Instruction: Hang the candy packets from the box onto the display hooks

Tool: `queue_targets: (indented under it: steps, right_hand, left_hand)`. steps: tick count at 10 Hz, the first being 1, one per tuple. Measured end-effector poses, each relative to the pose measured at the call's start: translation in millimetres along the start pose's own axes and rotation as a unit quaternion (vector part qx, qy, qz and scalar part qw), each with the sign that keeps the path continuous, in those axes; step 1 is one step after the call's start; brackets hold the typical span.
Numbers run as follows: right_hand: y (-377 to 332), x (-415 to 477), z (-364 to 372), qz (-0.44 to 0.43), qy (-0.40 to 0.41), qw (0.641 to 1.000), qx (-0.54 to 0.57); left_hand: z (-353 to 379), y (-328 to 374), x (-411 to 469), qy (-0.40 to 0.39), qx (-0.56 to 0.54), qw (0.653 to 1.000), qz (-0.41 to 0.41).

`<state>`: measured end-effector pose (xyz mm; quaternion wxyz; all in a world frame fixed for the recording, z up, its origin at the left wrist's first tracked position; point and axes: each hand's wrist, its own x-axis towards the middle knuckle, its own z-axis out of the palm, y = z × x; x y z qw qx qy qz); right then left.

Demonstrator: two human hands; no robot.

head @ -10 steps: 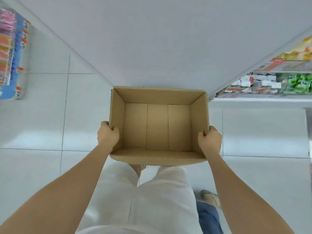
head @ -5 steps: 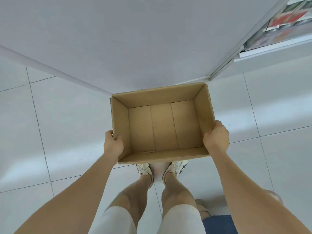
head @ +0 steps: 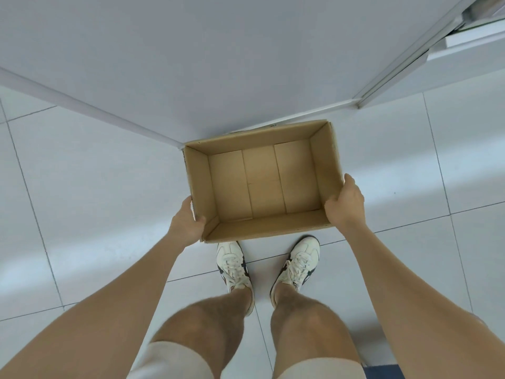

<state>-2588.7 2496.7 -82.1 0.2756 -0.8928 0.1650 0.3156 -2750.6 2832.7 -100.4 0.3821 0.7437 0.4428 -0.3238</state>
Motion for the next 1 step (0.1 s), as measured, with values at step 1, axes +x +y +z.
queue_targets:
  steps: [1]
  right_hand:
    - [-44.1, -38.4, -38.3, -0.036, 0.123, 0.984, 0.127]
  left_hand:
    - [-19.7, 10.8, -40.8, 0.008, 0.122, 0.987, 0.1]
